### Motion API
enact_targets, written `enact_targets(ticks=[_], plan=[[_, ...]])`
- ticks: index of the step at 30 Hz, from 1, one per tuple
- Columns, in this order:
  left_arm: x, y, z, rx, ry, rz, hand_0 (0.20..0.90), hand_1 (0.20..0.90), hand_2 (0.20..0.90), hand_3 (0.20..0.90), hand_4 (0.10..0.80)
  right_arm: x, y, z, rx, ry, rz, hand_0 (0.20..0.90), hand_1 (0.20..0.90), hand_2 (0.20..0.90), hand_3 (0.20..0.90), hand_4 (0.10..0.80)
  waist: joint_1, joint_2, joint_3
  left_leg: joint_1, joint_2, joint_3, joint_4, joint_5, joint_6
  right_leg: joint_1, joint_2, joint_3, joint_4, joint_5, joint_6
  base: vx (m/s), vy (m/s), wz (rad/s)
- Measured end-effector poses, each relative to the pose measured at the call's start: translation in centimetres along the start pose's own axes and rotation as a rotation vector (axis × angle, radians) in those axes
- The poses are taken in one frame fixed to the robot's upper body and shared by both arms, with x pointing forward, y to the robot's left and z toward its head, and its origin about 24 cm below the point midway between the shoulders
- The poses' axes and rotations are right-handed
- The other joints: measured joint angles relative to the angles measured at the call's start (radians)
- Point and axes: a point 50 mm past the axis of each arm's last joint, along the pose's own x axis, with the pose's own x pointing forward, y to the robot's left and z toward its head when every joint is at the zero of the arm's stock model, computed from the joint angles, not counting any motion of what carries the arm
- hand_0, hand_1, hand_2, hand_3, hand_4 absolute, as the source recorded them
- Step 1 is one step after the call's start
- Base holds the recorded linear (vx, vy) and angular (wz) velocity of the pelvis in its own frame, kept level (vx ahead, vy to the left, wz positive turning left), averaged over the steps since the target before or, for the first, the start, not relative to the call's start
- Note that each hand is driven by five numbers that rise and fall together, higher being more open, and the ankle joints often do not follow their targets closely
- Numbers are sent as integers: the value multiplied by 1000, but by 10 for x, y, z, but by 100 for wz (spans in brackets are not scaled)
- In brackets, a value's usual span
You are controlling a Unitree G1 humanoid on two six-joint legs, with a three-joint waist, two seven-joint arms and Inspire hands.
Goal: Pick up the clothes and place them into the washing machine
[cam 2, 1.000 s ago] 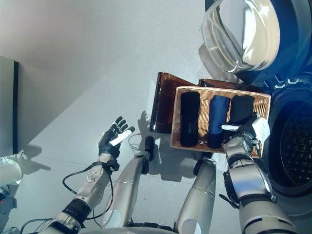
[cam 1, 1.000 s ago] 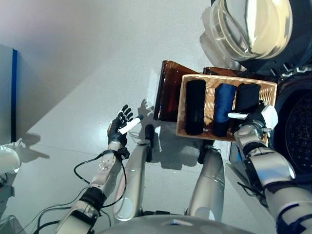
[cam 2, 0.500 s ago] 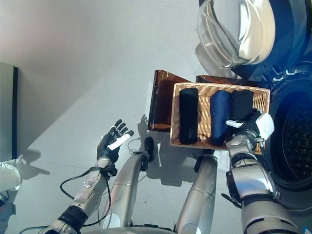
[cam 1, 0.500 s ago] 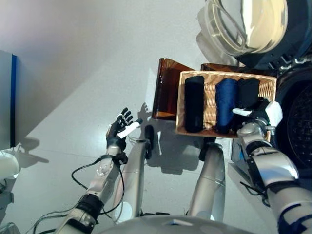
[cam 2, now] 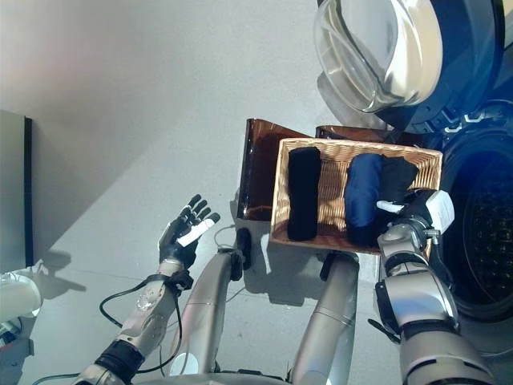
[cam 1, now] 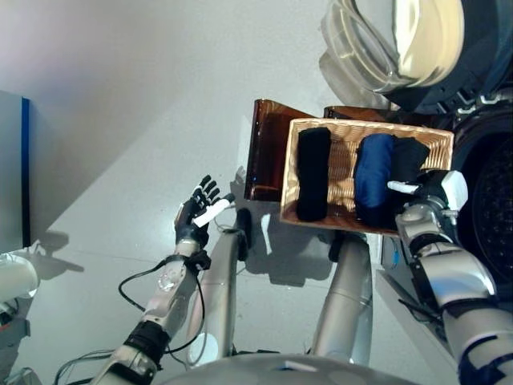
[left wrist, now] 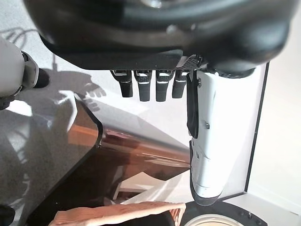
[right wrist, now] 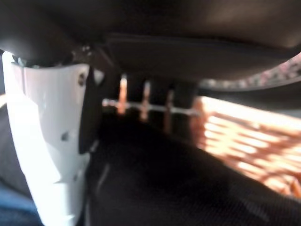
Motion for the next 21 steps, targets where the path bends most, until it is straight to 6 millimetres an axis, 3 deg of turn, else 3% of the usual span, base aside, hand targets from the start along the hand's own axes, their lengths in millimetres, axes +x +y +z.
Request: enact_targets(ticks=[5, 15, 18, 21], plan=[[-1, 1, -1, -7, 4, 7, 900, 900, 900, 900, 800, -1, 2, -2, 19, 11, 4, 200, 200, 200, 200, 300, 2, 4, -20, -10, 10, 0, -4, 9, -8, -3, 8, -4, -15, 16, 6, -44, 8, -2], [-1, 10, -5, -19, 17, 55, 900, 900, 900, 900, 800, -7, 8, -12, 271, 53, 8, 200, 200, 200, 200, 300, -22, -1, -18, 102, 12, 33, -143, 53, 13, 111, 24, -15, -182, 84, 14, 32, 5, -8], [0, 16, -3, -27, 9, 87, 900, 900, 900, 900, 800, -12, 15, -7, 336, 27, 41, 200, 200, 200, 200, 300, -44, -9, -15, 157, 12, 52, -241, 97, 14, 156, 32, -16, -281, 139, 25, 49, -13, -19], [-1, 16, -4, -26, 11, 87, 900, 900, 900, 900, 800, -16, 21, -16, 369, 61, 71, 200, 200, 200, 200, 300, -62, -23, -9, 232, 12, 61, -336, 138, 12, 220, 40, -23, -363, 178, 27, 65, -20, -11]])
